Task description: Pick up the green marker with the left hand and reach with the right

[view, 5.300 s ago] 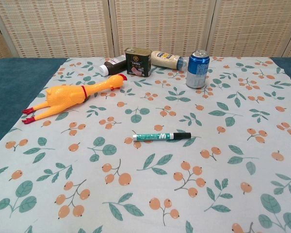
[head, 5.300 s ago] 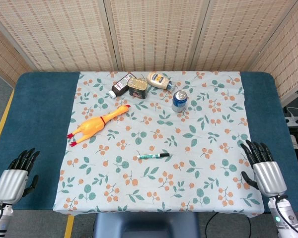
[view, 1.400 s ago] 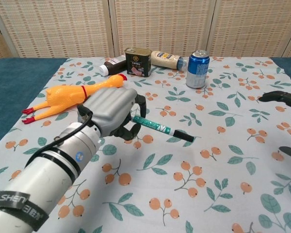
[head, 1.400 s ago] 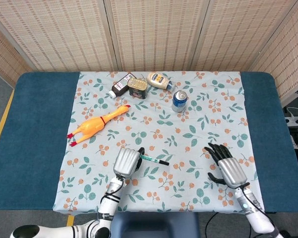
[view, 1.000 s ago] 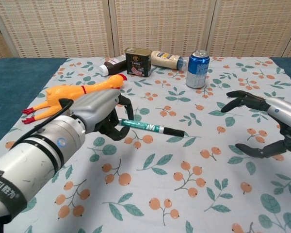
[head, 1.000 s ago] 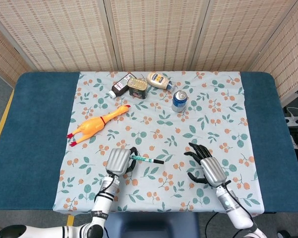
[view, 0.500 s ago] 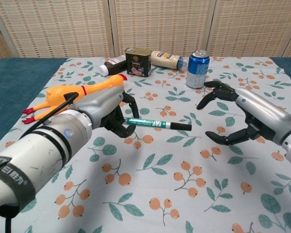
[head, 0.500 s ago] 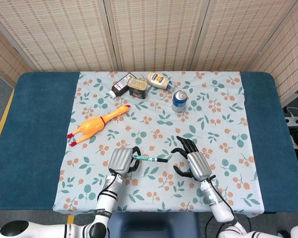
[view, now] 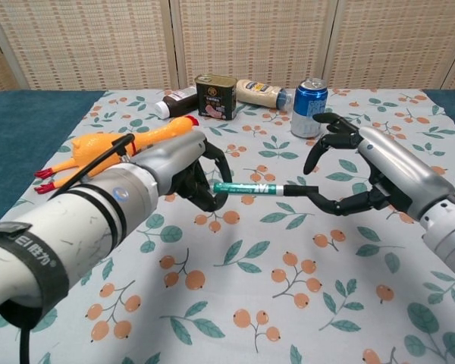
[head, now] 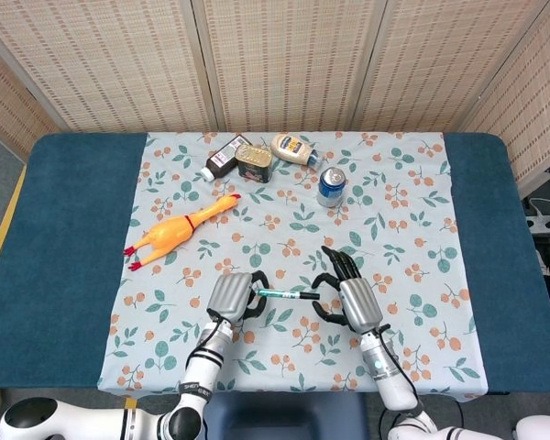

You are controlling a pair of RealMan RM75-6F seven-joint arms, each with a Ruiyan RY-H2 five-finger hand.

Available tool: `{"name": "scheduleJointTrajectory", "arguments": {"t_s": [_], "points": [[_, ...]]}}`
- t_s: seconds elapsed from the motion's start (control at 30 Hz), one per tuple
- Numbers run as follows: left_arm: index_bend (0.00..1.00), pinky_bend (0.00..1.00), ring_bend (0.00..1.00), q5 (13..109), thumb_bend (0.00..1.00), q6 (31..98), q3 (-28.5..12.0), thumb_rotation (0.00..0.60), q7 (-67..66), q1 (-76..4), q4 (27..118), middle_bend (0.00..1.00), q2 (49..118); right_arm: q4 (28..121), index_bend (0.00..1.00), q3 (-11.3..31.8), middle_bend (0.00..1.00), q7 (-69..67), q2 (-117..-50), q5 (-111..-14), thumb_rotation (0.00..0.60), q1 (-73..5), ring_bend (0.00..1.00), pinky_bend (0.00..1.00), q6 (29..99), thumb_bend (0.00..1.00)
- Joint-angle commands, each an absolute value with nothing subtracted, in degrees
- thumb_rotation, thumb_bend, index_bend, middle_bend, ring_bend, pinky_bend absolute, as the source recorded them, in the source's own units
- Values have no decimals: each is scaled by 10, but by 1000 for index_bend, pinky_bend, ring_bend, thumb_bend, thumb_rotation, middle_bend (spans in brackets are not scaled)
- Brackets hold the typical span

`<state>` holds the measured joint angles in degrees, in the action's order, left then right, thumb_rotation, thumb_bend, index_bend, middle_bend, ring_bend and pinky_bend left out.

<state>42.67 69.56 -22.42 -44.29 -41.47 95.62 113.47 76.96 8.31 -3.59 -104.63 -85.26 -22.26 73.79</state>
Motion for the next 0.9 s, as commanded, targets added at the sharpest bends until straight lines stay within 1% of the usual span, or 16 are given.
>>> {"name": "scheduleJointTrajectory", "arguments": {"t_s": [0.03,0.17,0.4,0.6,0.77,0.9], "points": [[769,1000,1000,423,427,696,-220,600,-440,-419,955,1000,1134,750,534,88,33,-43,-1059,-855,600,-225,0,0,748,206],[762,1000,1000,422,427,698,-215,600,-434,-424,957,1000,1132,738,554,88,33,-43,-1065,-856,600,-227,0,0,753,206],[761,1000,1000,416,427,701,-216,600,-423,-433,959,1000,1125,743,529,83,33,-35,-1060,-845,600,-227,0,0,742,205],[761,1000,1000,413,427,703,-217,600,-415,-439,956,1000,1118,754,530,76,33,-36,-1055,-841,600,-224,0,0,738,206],[759,1000,1000,410,426,702,-211,600,-410,-444,961,1000,1114,746,568,79,33,-35,-1064,-833,600,-230,0,0,728,206],[759,1000,1000,408,425,704,-209,600,-407,-448,960,1000,1112,737,628,80,53,-36,-1071,-831,600,-231,0,0,729,206]]}}
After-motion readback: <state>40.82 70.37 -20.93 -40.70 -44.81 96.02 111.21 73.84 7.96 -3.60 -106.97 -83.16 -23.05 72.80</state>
